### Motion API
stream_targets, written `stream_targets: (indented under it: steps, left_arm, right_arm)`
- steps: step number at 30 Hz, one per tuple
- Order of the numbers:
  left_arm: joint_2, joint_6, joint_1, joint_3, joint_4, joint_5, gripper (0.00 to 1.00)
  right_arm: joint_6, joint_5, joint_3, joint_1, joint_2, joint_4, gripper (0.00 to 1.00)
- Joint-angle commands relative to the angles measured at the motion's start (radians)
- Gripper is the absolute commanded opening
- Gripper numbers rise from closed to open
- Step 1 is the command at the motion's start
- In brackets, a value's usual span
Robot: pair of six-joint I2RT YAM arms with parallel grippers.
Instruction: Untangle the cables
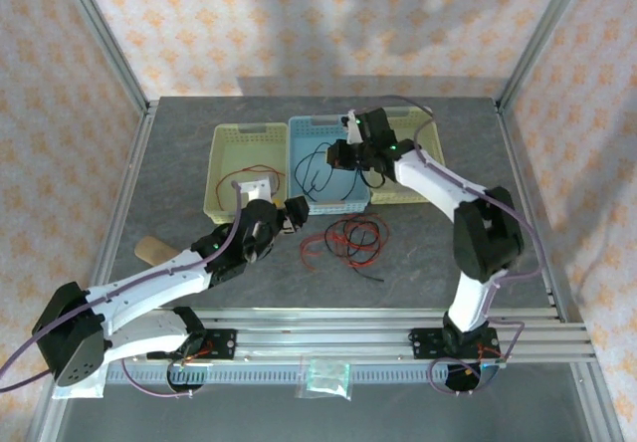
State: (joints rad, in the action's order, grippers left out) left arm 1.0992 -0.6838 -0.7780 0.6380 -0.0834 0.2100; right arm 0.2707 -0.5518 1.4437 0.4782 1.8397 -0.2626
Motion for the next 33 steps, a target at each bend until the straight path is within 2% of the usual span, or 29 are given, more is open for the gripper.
stream_targets:
  steps: [1, 6, 10, 20, 23, 26, 33]
  left_arm:
    - [0.008, -0.012, 0.005, 0.006, 0.029, -0.006, 0.70]
    - [0.004, -0.004, 0.006, 0.011, 0.045, -0.018, 0.71]
    - [0.012, 0.008, 0.005, 0.022, 0.078, -0.016, 0.71]
    - [0.058, 0.020, 0.005, 0.049, 0.126, -0.020, 0.71]
    - [0.080, 0.020, 0.004, 0.061, 0.131, -0.032, 0.71]
    - [0.107, 0.021, 0.004, 0.083, 0.156, -0.038, 0.67]
    - [0.201, 0.046, 0.004, 0.152, 0.220, -0.117, 0.57]
  right_arm:
    - [-0.021, 0.053, 0.092, -0.011, 0.074, -0.099, 0.00]
    - [-0.022, 0.140, 0.177, -0.022, 0.148, -0.170, 0.12]
    - [-0.035, 0.173, 0.238, -0.024, 0.189, -0.213, 0.30]
    - [-0.071, 0.342, 0.291, -0.024, 0.158, -0.270, 0.55]
    - [-0.086, 0.356, 0.284, -0.024, 0.120, -0.271, 0.57]
    - [-0.096, 0.298, 0.226, -0.024, 0.037, -0.228, 0.56]
    - [-0.057, 0.229, -0.063, -0.024, -0.254, -0.125, 0.50]
